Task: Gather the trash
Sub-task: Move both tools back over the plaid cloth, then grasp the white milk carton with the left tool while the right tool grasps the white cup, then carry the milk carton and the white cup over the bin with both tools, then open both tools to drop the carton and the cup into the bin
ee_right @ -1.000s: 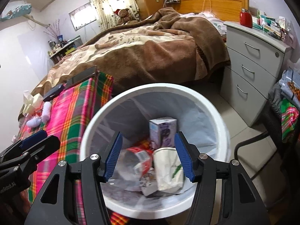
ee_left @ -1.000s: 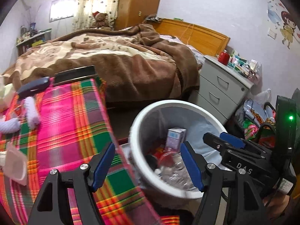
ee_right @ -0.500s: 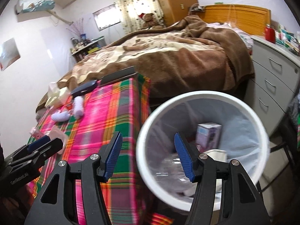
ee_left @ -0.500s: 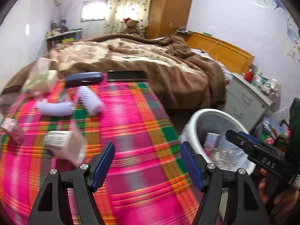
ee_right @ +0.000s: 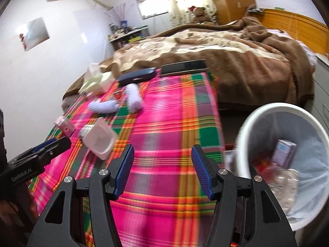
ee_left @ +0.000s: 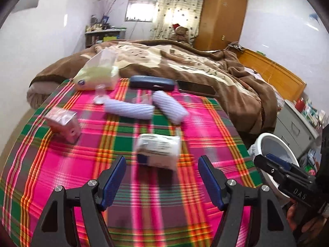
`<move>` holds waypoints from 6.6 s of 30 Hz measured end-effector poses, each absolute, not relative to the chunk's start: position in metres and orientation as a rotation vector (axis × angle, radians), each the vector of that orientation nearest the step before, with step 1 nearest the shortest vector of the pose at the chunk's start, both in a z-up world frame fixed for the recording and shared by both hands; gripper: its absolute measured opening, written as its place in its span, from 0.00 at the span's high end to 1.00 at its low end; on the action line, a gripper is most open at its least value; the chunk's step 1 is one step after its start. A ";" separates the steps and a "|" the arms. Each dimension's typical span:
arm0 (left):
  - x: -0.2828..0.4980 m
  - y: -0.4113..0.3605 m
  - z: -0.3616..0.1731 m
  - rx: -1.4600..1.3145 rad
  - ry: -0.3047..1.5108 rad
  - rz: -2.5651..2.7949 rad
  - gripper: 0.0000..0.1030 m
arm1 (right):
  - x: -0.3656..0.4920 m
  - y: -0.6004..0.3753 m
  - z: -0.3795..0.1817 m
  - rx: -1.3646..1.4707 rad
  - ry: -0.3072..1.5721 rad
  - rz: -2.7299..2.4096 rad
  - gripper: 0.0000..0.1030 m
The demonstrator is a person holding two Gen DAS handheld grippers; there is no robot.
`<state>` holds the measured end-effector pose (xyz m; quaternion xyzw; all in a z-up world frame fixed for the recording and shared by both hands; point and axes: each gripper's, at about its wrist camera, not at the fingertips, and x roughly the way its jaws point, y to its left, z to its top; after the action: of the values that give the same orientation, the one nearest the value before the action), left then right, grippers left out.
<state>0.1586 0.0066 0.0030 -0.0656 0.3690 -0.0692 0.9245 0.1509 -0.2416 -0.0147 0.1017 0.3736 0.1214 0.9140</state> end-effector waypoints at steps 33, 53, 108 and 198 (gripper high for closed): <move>0.231 0.162 -0.024 -0.290 0.803 0.111 0.23 | 0.199 -0.121 -0.034 0.127 0.877 0.522 0.87; 0.294 0.168 -0.042 -0.255 0.910 0.215 0.21 | 0.209 -0.128 -0.037 0.189 0.862 0.465 0.87; 0.221 0.094 -0.032 -0.122 0.896 -0.027 0.58 | 0.179 -0.162 -0.016 0.248 0.774 0.371 0.87; 0.191 -0.271 -0.003 0.113 0.889 -0.643 0.46 | 0.106 -0.415 -0.001 0.302 0.760 -0.186 0.45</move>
<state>0.1911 -0.2712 -0.0027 0.0536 0.4222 -0.3057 0.8517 0.1060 -0.4153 -0.0013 0.1464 0.3688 -0.0904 0.9135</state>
